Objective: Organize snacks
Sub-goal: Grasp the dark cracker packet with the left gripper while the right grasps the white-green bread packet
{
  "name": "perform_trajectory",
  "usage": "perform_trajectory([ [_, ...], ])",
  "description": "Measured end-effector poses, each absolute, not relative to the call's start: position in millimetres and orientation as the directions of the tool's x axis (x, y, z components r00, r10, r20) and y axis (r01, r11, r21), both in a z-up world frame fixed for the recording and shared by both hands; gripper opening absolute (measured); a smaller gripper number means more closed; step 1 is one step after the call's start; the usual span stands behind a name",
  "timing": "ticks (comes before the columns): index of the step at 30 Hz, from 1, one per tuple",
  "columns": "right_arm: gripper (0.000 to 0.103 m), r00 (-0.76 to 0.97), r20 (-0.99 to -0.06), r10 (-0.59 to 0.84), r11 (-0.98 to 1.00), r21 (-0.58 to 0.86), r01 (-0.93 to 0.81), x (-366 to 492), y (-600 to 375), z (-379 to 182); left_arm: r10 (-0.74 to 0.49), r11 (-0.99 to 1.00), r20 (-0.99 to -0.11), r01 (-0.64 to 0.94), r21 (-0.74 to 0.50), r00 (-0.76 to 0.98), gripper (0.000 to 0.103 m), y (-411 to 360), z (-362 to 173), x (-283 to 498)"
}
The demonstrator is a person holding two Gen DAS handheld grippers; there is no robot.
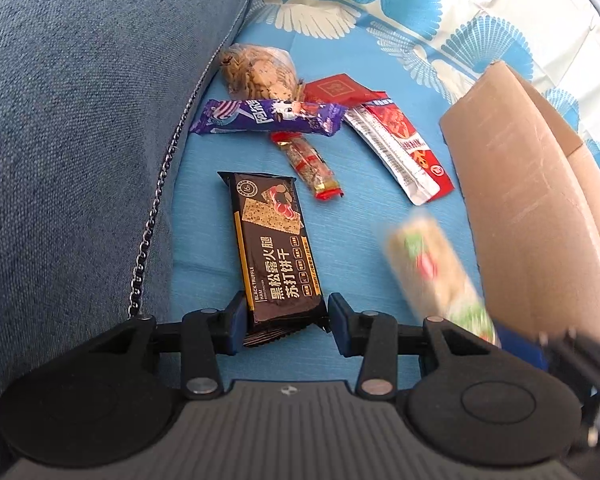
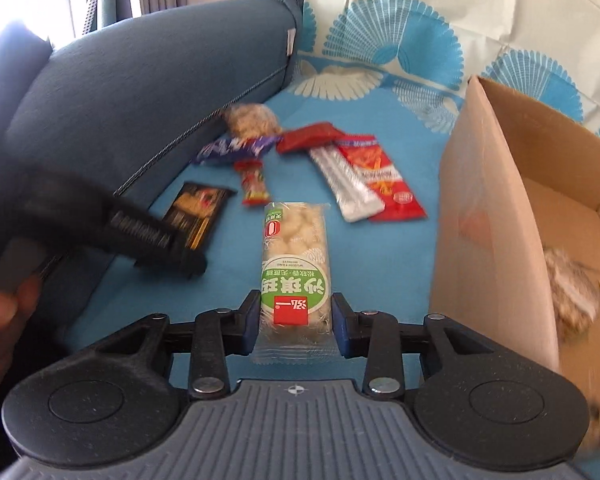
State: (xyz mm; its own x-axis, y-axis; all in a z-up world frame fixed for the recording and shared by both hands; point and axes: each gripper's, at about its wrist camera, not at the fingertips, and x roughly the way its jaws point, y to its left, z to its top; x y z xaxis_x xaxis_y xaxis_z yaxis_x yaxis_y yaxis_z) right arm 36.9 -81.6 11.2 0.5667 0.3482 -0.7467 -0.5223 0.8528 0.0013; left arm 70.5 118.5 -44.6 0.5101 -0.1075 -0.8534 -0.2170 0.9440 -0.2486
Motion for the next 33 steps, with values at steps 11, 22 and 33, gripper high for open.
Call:
perform_trajectory([
  [11, 0.042, 0.533, -0.739, 0.412, 0.809, 0.028, -0.587, -18.7, -118.5, -4.4, -0.269, 0.928, -0.87, -0.13, -0.349, 0.413, 0.047, 102.8, -46.4, 50.2],
  [22, 0.059, 0.529, -0.713, 0.461, 0.804, 0.083, -0.589, -4.5, -118.1, -29.1, -0.168, 0.956, -0.88, -0.146, -0.256, 0.444, 0.063, 80.4, -48.0, 54.9],
  [33, 0.038, 0.552, -0.701, 0.452, 0.821, 0.086, -0.564, -0.7, -121.5, -34.3, -0.064, 0.98, -0.883, -0.137, -0.144, 0.465, 0.062, 65.7, -50.0, 65.0],
])
